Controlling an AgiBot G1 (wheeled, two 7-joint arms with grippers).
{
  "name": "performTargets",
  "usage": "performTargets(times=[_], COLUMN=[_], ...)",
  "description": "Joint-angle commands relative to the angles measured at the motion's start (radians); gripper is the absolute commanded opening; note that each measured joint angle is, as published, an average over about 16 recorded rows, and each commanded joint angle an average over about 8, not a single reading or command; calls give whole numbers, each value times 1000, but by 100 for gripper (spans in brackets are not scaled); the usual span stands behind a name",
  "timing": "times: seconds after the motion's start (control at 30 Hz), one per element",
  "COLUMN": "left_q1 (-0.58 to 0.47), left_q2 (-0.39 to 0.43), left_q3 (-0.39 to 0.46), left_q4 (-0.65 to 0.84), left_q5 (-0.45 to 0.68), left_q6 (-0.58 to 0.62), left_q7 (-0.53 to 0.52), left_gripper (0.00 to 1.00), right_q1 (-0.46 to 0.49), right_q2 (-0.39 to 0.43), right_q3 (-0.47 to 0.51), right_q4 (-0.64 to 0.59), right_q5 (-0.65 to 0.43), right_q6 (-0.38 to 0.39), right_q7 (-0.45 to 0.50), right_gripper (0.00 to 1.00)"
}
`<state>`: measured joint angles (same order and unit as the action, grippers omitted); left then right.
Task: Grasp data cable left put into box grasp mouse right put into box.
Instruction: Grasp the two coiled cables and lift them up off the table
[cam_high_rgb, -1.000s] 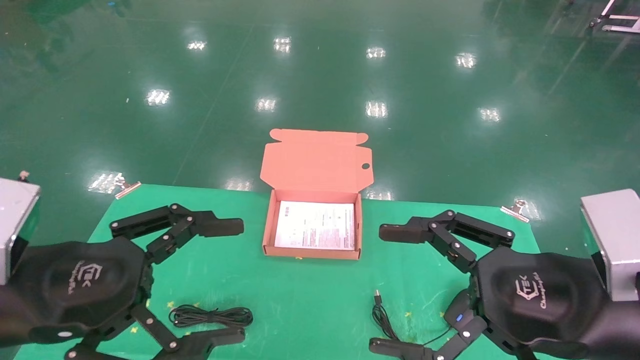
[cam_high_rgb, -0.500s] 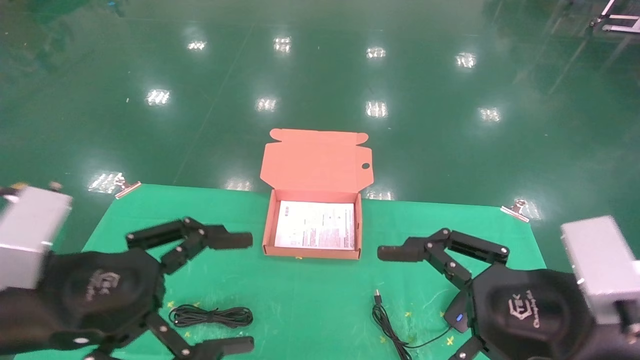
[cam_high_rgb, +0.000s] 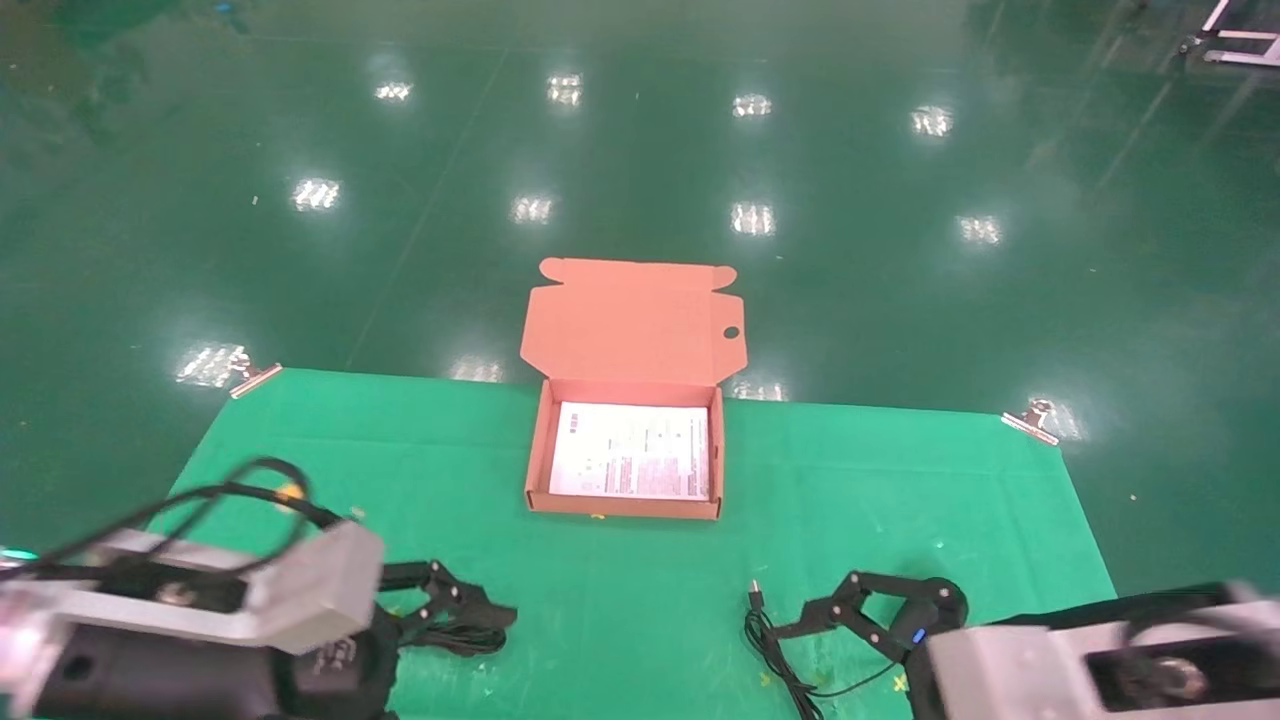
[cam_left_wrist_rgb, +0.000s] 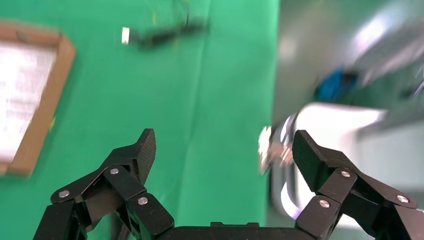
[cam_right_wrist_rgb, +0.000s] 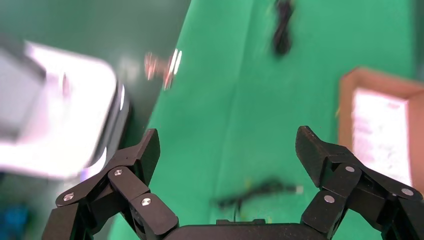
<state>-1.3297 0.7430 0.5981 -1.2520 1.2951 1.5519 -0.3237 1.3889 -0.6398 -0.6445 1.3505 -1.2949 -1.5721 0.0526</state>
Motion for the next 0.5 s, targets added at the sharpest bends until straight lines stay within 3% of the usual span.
performTargets(times=[0.03, 0.23, 0.5], left_q1=[-34, -79, -71], left_q2=[21, 70, 119], left_q3=[39, 125, 188], left_q4=[3, -24, -19], left_q5=[68, 285, 488], left_q6=[7, -39, -126], left_q7=[-3, 16, -6], left_gripper=[100, 100, 100], right_q1=[48, 116, 113], right_q2=[-12, -66, -127], right_q3=[-63, -203, -299], right_q4=[3, 4, 3], right_q5=[-70, -237, -429], right_q6=[-1, 21, 87], right_q7=[-27, -44, -10], right_gripper=[100, 100, 100])
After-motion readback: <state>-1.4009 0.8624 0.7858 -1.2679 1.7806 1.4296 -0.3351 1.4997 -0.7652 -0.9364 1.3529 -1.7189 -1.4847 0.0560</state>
